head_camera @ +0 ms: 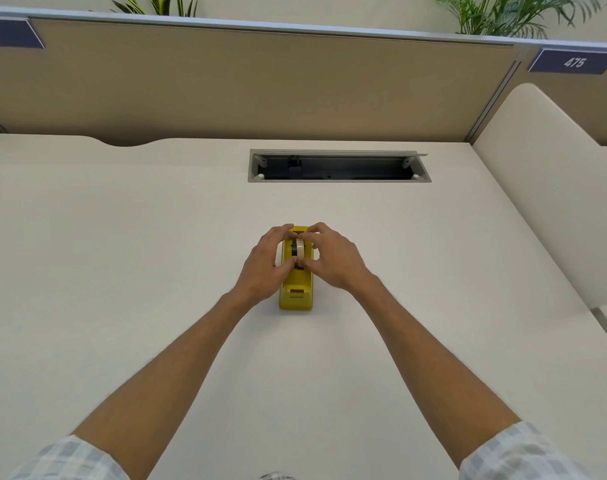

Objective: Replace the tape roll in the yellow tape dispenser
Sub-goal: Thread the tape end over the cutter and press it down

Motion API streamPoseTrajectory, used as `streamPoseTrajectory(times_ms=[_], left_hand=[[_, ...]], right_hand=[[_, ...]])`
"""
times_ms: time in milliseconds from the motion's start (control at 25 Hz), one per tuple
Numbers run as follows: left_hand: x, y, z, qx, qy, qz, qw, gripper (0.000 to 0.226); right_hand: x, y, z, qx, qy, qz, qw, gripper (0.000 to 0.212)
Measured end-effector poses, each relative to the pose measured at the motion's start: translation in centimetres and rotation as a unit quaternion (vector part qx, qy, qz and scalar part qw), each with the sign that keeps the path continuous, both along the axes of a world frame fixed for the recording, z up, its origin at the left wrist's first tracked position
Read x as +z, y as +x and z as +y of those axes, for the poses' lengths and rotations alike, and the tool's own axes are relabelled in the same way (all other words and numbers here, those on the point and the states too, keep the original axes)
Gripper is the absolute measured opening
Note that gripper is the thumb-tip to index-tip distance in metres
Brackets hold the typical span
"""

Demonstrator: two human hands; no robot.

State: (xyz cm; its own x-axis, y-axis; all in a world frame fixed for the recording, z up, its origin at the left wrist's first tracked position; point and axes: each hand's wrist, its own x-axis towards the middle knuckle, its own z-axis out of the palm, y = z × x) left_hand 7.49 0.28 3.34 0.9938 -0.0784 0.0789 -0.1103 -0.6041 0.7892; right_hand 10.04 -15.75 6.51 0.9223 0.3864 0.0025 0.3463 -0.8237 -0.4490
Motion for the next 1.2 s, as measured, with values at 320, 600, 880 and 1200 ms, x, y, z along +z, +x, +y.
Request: streamPoseTrajectory(times_ms=[320, 600, 880, 1200], left_hand=[[0.0, -0.2, 0.3, -0.001, -0.019, 0.026, 0.999, 0.061], [0.2, -0.5, 0.2, -0.003, -0.051, 0.029, 0.998, 0.059], [-0.2, -1.0, -0.2, 0.022, -0.034, 0.018, 0.999, 0.057], [-0.3, -1.0, 0.1, 0.011, -0.025, 0.029, 0.999, 0.060]], right_hand=[[-0.2, -0.3, 0.1, -0.003, -0.022, -0.039, 0.999, 0.042], [-0.3, -0.6, 0.1, 0.006, -0.021, -0.046, 0.999, 0.042], [0.1, -0.1, 0.5, -0.024, -0.021, -0.047, 0.998, 0.045], [0.3, -0.5, 0.6, -0.007, 0.097, -0.026, 0.995, 0.046]])
